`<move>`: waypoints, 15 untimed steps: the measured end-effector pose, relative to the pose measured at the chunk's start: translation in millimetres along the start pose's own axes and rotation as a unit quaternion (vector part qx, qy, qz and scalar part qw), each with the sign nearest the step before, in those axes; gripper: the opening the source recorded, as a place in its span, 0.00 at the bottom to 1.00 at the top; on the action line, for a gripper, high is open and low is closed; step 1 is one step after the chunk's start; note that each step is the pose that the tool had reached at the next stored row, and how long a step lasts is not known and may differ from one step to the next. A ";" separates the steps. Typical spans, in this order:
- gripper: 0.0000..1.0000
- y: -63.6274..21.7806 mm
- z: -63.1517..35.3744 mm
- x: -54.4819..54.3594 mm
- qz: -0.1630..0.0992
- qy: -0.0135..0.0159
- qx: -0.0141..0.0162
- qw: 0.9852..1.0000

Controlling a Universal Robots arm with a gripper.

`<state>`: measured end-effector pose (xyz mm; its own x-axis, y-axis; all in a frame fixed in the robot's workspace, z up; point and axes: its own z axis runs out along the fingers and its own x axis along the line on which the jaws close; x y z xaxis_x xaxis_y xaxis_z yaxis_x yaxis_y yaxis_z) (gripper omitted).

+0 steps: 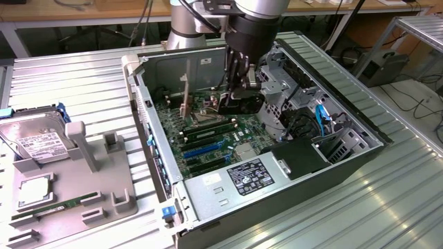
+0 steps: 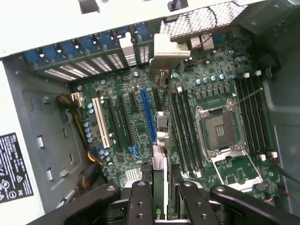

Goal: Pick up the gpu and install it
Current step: 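Insert the gpu into the slot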

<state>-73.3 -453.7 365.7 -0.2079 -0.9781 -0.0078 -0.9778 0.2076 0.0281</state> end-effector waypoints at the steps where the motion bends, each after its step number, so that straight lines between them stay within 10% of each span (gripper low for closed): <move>1: 0.26 0.0 0.1 0.0 -0.008 0.000 0.000 1.000; 11: 0.26 1.1 2.8 0.3 -0.083 0.002 0.000 0.997; 15: 0.26 9.8 5.6 2.3 -0.084 0.002 0.005 0.996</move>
<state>-83.6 -453.8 360.3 -0.0412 -0.9991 -0.0083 -0.9990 0.0411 0.0173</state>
